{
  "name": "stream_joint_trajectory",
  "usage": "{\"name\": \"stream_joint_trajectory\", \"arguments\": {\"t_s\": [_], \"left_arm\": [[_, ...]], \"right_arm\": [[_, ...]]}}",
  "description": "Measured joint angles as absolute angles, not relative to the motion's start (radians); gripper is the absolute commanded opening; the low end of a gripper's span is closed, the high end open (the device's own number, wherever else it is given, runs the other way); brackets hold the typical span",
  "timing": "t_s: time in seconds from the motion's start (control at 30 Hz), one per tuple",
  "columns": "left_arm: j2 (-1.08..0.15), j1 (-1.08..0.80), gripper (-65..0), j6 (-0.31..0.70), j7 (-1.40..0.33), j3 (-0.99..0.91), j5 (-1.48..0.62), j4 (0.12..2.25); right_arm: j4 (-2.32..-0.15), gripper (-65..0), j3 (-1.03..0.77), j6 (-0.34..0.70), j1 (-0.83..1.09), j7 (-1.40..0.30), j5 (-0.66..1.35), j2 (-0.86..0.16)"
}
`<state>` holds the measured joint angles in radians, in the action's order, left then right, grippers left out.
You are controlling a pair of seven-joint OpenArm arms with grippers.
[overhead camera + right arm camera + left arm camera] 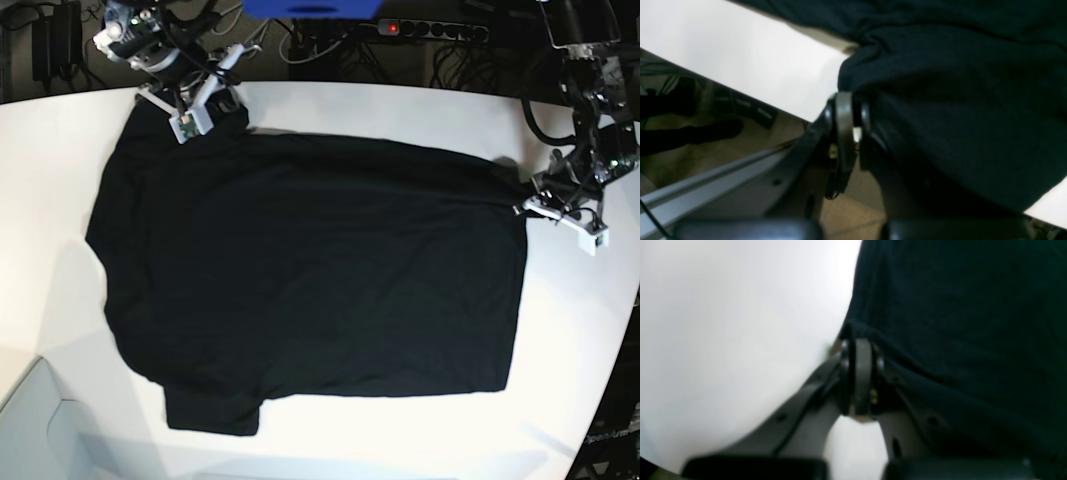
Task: Layout the t-shirt on the table in an organized manner, then fold the t-shirt properly
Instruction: 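Release and regrasp the shirt edges with both grippers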
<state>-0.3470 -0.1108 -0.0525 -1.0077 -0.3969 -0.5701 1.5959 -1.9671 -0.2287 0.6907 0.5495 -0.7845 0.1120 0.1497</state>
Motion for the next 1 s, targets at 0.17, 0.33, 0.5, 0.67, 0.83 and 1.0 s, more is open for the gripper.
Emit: {"name": "stream_joint_trajectory", "arguments": {"t_s": [0.17, 0.33, 0.5, 0.67, 0.83, 1.0], "left_arm": [[-0.35, -0.143, -64.5, -0.052, -1.013, -0.397, -0.569, 1.633], [-0.35, -0.202, -64.4, -0.052, -1.013, -0.398, -0.572, 1.71], [-0.35, -0.251, -53.2, -0.052, -1.018, -0.398, -0.564, 1.73], [-0.355, -0.25, -32.8, -0.056, -1.014, -0.398, -0.558, 1.703], [-0.349, -0.251, -25.7, -0.052, -1.018, -0.45, -0.569, 1.703], [-0.357, -0.252, -25.1, -0.057, -1.015, -0.568, -0.559, 1.723]], "right_arm": [[-1.967, -56.5, -0.229, 0.691, 0.55, -0.816, 0.112, 0.15], [-1.969, -41.5, -0.228, 0.691, 0.556, -0.833, 0.112, 0.121], [-1.971, -35.2, -0.229, 0.692, 0.575, -0.827, 0.112, 0.117], [-1.971, -34.3, -0.229, 0.692, 0.575, -0.823, 0.112, 0.117], [-1.971, -33.1, -0.229, 0.692, 0.578, -0.823, 0.112, 0.117], [-1.973, -30.1, -0.283, 0.692, 0.596, -0.827, 0.112, 0.105]]}}
